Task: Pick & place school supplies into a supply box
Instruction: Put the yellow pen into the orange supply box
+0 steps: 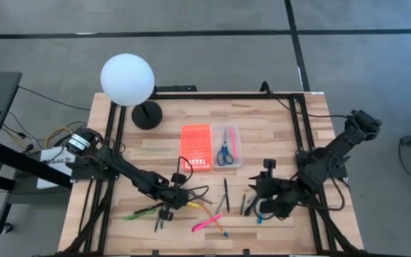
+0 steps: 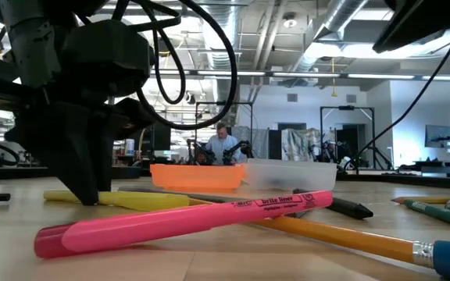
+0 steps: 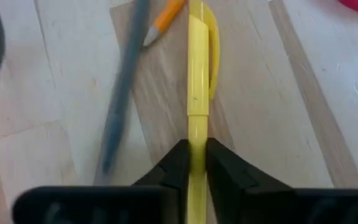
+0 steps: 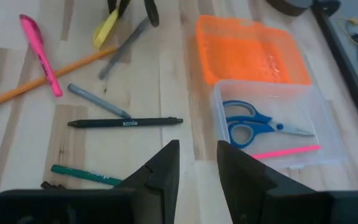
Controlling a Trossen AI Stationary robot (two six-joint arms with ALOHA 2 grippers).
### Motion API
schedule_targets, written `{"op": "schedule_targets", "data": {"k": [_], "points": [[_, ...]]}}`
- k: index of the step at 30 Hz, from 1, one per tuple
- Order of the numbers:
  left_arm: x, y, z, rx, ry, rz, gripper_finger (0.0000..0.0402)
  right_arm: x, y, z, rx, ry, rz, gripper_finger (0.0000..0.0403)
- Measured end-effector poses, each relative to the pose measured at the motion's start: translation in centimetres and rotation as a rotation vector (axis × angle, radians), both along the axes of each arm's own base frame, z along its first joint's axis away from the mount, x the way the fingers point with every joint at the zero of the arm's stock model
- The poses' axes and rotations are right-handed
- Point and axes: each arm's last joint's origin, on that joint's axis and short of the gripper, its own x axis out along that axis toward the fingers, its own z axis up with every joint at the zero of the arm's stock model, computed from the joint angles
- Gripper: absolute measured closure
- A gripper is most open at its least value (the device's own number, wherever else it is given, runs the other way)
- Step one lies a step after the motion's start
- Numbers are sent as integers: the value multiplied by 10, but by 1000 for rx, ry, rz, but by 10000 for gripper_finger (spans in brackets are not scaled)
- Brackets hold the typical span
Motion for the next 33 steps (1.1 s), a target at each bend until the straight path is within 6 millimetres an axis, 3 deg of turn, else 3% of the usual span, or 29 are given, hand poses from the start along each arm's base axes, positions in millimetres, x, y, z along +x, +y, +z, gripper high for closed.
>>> {"op": "schedule_targets", "data": {"k": [2,10,19,27,33], "points": [[0,0,0,5,2,3,387,-4,4,0,-5,-20,0,303],[1,0,1,15,6,3,376,-11,12,1,-31,-55,16,303],[13,-6,17,9,-20,-37,385,-12,10,-1,-33,-47,-4,303],[28,-7,37,82,-124,-17,386,-23,-2,-33,-43,-19,-94,303],[56,18,65,204,-285,202,378,-32,-13,-54,-19,-54,-217,303]]}}
